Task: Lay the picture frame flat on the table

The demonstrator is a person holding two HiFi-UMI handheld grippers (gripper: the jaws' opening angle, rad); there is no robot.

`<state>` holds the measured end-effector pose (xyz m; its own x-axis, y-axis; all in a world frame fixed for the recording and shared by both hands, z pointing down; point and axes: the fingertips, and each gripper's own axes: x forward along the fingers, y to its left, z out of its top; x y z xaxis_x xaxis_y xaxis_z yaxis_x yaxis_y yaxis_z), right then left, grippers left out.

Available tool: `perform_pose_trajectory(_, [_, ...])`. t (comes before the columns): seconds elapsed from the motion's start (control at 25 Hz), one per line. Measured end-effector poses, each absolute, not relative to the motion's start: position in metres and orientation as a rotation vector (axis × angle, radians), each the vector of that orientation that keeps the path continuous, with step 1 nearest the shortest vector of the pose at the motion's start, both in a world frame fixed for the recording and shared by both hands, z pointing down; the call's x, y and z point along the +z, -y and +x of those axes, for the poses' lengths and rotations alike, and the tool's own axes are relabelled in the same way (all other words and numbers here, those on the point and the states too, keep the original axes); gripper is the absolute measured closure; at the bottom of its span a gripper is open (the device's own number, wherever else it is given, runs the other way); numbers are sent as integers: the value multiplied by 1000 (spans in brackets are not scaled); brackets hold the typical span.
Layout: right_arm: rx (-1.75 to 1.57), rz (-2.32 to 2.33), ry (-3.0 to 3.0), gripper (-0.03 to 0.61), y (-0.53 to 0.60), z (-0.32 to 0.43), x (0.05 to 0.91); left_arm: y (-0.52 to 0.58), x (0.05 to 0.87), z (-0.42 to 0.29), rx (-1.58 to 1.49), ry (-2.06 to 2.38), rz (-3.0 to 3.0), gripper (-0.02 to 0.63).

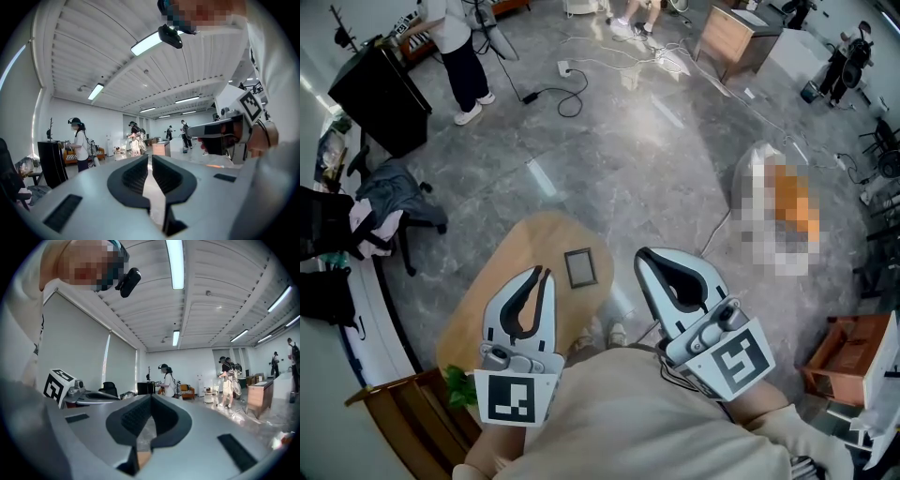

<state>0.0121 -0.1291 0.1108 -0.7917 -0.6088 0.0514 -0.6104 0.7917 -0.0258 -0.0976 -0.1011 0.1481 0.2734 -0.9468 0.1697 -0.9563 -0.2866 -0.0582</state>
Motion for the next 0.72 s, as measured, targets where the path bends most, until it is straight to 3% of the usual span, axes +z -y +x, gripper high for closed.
perform_pose_trajectory(0.72, [152,952,2969,580,106,5,111,79,138,-99,246,1870,2475,586])
